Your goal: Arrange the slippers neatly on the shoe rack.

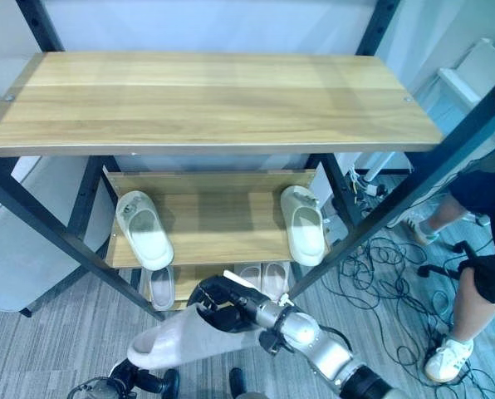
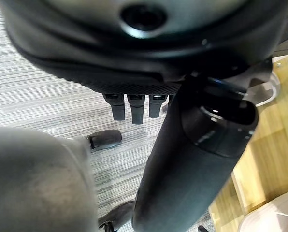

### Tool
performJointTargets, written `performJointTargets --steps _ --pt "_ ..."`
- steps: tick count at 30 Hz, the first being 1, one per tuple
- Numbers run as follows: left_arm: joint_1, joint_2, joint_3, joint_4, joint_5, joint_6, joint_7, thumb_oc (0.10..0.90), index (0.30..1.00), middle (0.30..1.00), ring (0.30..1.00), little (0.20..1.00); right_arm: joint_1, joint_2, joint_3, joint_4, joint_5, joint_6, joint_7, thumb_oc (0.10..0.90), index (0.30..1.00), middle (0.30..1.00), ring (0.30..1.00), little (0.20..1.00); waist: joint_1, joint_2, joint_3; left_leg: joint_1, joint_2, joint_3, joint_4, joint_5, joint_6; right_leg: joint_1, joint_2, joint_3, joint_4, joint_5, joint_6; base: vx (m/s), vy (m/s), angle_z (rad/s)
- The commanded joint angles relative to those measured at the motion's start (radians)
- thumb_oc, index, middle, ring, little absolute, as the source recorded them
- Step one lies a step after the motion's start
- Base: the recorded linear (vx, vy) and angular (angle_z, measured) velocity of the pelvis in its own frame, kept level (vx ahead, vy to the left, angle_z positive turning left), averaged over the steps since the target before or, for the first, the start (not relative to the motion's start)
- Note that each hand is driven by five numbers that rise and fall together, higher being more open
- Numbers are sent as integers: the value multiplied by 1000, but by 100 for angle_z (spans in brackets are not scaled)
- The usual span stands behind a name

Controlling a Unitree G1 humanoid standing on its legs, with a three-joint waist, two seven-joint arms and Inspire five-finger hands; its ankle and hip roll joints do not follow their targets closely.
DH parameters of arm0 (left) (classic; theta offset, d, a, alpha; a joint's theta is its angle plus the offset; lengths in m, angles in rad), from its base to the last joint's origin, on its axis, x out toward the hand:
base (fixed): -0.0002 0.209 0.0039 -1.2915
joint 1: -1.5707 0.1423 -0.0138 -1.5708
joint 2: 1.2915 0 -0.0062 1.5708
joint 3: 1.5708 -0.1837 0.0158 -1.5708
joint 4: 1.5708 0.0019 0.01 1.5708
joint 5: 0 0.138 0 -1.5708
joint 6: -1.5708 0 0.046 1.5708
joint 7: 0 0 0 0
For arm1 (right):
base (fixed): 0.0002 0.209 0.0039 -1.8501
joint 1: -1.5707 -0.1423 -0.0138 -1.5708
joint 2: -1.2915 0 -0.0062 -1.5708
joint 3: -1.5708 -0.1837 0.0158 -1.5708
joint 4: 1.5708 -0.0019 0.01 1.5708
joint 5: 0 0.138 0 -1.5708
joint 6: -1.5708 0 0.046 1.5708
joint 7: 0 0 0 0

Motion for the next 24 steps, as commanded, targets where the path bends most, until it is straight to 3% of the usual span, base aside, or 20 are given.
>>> performJointTargets --steps 1,7,14,17,24 --pt "-58 61 -20 35 1 -33 6 800 900 900 900 900 -106 67 -53 -110 -21 -108 -34 400 300 300 300 300 53 -70 75 -49 -20 66 189 -131 25 -147 -15 29 217 31 -2 -174 -99 43" --pt "-87 84 -23 20 -13 -38 23 800 900 900 900 900 -204 90 -100 -21 -106 -123 -130 400 300 300 300 300 53 -62 168 -245 1 62 407 -142 15 -308 -6 16 384 12 -9 -142 -68 16" --pt "-121 122 11 -91 -52 -43 41 800 900 900 900 900 -274 75 -209 -27 -180 -137 -254 400 300 300 300 300 39 -31 245 -428 11 60 587 -155 13 -485 -12 7 585 -31 -19 -122 -53 13" --pt "-123 156 23 -258 -76 -49 53 800 900 900 900 900 -387 32 -293 -57 -251 -164 -379 400 300 300 300 300 28 18 313 -606 9 58 746 -173 17 -660 -6 2 751 -65 -29 -154 -46 11" --pt "-155 209 22 -319 -108 -44 69 800 900 900 900 900 -564 -13 -310 -106 -306 -173 -490 400 300 300 300 300 25 67 375 -830 6 58 991 -232 29 -887 49 20 987 -111 -34 -78 -28 -2"
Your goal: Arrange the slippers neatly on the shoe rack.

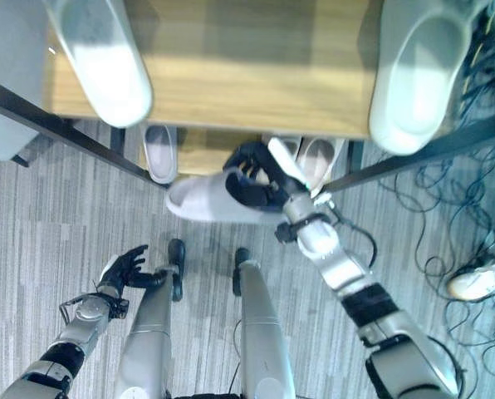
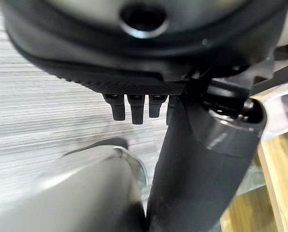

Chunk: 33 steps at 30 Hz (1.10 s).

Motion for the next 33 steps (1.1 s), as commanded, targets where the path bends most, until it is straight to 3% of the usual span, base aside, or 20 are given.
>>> performJointTargets --steps 1,3,6,7,10,18,19,22,25,33 --pt "81 35 3 53 16 23 44 800 900 900 900 900 -72 -2 -36 -164 -30 -121 -103 400 300 300 300 300 -19 8 -35 -10 23 29 131 -25 57 -16 51 69 -66 218 46 18 -25 -7" --pt "69 60 11 -8 -9 26 62 800 900 900 900 900 -160 -34 -39 -161 -57 -114 -145 400 300 300 300 300 -13 28 -18 -109 21 14 281 -97 60 -113 63 75 70 159 46 39 -38 -10" --pt "68 70 12 -35 -9 26 70 800 900 900 900 900 -192 -46 -36 -156 -71 -111 -164 400 300 300 300 300 -11 36 -18 -157 20 11 330 -105 61 -155 64 71 113 145 44 -1 -13 -7" --pt "58 86 8 -44 -22 20 81 800 900 900 900 900 -269 -64 -22 -126 -82 -105 -191 400 300 300 300 300 -3 47 -18 -234 17 2 425 -136 67 -239 78 79 209 128 42 0 0 0" --pt "51 104 7 -95 -42 21 98 800 900 900 900 900 -370 -82 -2 -90 -85 -91 -226 400 300 300 300 300 9 56 -18 -341 12 -8 560 -165 76 -340 89 81 336 109 40 26 -18 -5" --pt "74 128 26 -199 -62 16 123 800 900 900 900 900 -456 -70 -8 -21 -69 -66 -259 400 300 300 300 300 32 67 -18 -540 -18 -15 861 -236 93 -531 109 90 617 60 29 65 14 -3" --pt "92 141 28 -224 -69 8 129 800 900 900 900 900 -473 -72 0 36 -41 -59 -253 400 300 300 300 300 43 70 -18 -606 -37 -13 972 -255 95 -596 125 104 738 55 32 127 59 -2" --pt "99 143 26 -225 -72 4 131 800 900 900 900 900 -482 -78 9 50 -34 -58 -252 400 300 300 300 300 45 65 -18 -607 -41 -10 1002 -268 93 -605 133 111 777 50 32 90 26 -5" --pt "138 159 24 -254 -89 1 136 800 900 900 900 900 -494 -88 28 105 -12 -50 -255 400 300 300 300 300 57 47 -18 -608 -54 -8 1090 -304 88 -621 152 138 901 39 29 84 3 -7" --pt "194 179 24 -287 -113 -5 156 800 900 900 900 900 -592 -88 107 187 -32 -33 -286 400 300 300 300 300 79 34 -18 -608 -75 -13 1260 -379 90 -622 182 156 1079 -3 25 58 1 -1"
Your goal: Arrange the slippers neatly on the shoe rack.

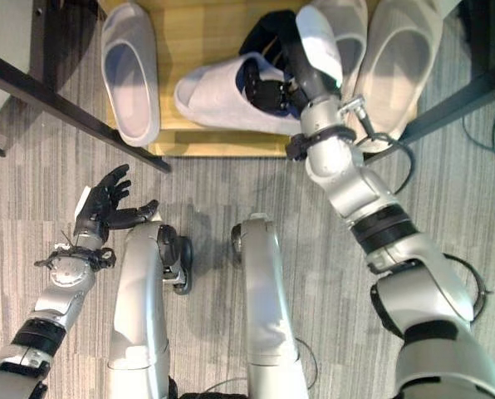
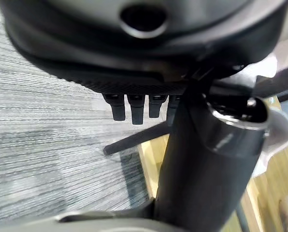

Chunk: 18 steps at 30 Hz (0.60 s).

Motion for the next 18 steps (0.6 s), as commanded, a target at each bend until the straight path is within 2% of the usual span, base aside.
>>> performJointTargets --steps 1,11,18 --pt "179 61 2 124 50 58 63 800 900 900 900 900 -178 -7 -69 -88 -2 -65 -80 400 300 300 300 300 43 -46 -25 60 -33 -28 136 6 62 -2 57 19 41 352 -71 35 -3 -7" --pt "190 70 -14 142 48 73 66 800 900 900 900 900 -249 27 -1 -11 -22 -38 -112 400 300 300 300 300 56 -70 -25 60 -32 -15 217 -44 59 -2 55 35 122 352 -75 26 11 -2" --pt "212 76 -23 134 37 77 73 800 900 900 900 900 -341 64 71 155 -10 -14 -130 400 300 300 300 300 84 -73 -25 60 -33 -9 236 -62 53 -1 46 39 139 355 -82 9 12 0"
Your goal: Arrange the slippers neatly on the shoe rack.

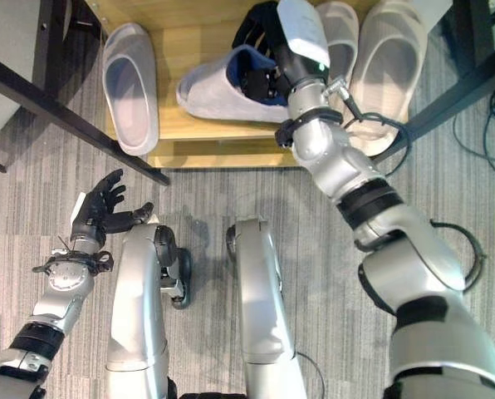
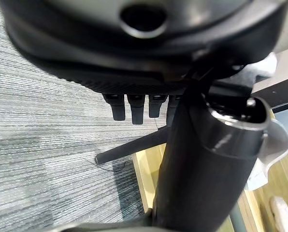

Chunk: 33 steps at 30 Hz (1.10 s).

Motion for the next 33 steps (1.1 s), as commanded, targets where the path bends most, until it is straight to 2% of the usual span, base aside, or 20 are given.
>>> performJointTargets --steps 1,7,14,18,19,27,28,29,30,31,33 --pt "208 73 -21 111 48 77 60 800 900 900 900 900 -143 -4 -97 -78 -6 -41 -76 400 300 300 300 300 86 -70 -24 60 -37 -22 146 -26 43 -8 32 20 58 383 -112 0 0 0" --pt "216 68 -27 97 44 77 69 800 900 900 900 900 -213 12 -37 21 -4 -31 -91 400 300 300 300 300 99 -76 -24 60 -41 -21 169 -38 37 0 29 21 77 386 -116 0 0 0" --pt "204 54 -43 113 40 69 80 800 900 900 900 900 -266 57 -20 126 31 -31 -113 400 300 300 300 300 104 -74 -24 60 -41 -24 190 -47 33 -2 31 24 95 388 -122 0 0 0" --pt "196 44 -48 123 34 67 88 800 900 900 900 900 -280 105 -24 177 63 -28 -120 400 300 300 300 300 104 -70 -24 60 -41 -22 200 -49 31 0 34 24 105 393 -124 -7 8 0" --pt "198 34 -50 122 31 70 94 800 900 900 900 900 -287 141 -36 212 81 -26 -130 400 300 300 300 300 106 -62 -24 60 -43 -21 211 -55 30 1 38 23 113 396 -125 0 0 0" --pt "200 28 -55 114 35 74 99 800 900 900 900 900 -299 167 -39 280 110 -25 -137 400 300 300 300 300 114 -49 -24 60 -50 -28 223 -61 29 3 41 19 118 400 -123 0 0 0" --pt "201 28 -54 109 36 75 98 800 900 900 900 900 -297 167 -43 280 116 -26 -138 428 342 342 342 342 115 -47 -24 60 -51 -26 223 -60 29 4 41 20 118 401 -122 0 0 0" --pt "203 29 -54 105 38 76 98 800 900 900 900 900 -295 167 -48 278 123 -26 -139 533 500 500 500 500 116 -44 -24 60 -51 -25 222 -62 29 6 41 21 119 400 -122 0 0 0" --pt "205 29 -54 103 38 77 98 800 900 900 900 900 -294 167 -49 278 125 -26 -139 681 721 721 721 721 117 -43 -24 60 -52 -26 224 -62 28 7 42 22 121 400 -123 0 0 0" --pt "206 29 -54 100 38 78 98 800 900 900 900 900 -292 168 -53 274 129 -27 -141 800 900 900 900 900 117 -42 -24 60 -52 -25 225 -63 28 8 43 23 122 399 -122 0 0 0" --pt "210 31 -50 99 38 77 98 800 900 900 900 900 -292 164 -53 265 129 -27 -139 800 900 900 900 900 116 -42 -24 60 -52 -24 225 -65 27 11 44 23 122 400 -123 8 -15 4"
